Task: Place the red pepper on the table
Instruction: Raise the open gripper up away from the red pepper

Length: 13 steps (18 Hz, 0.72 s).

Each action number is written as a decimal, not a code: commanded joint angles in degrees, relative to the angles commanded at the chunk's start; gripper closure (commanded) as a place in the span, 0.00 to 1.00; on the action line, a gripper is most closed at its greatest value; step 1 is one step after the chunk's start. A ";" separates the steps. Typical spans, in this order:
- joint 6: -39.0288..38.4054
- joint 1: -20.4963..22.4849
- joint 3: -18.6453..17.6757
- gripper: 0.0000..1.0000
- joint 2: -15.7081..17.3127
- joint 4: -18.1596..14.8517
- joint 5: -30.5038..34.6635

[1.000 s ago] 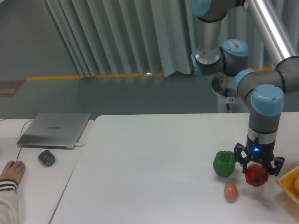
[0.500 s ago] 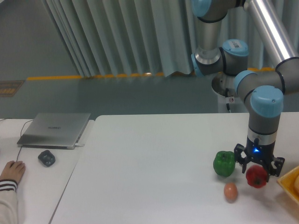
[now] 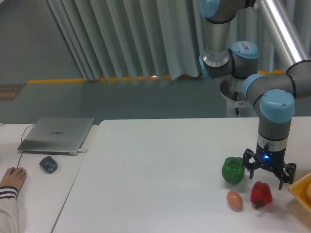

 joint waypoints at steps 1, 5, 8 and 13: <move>0.09 -0.09 0.35 0.00 0.00 0.09 -0.09; 0.96 0.17 0.62 0.00 0.53 0.18 0.17; 1.23 0.18 0.70 0.00 1.40 -0.17 0.17; 19.47 -0.18 0.70 0.00 3.86 -7.10 4.74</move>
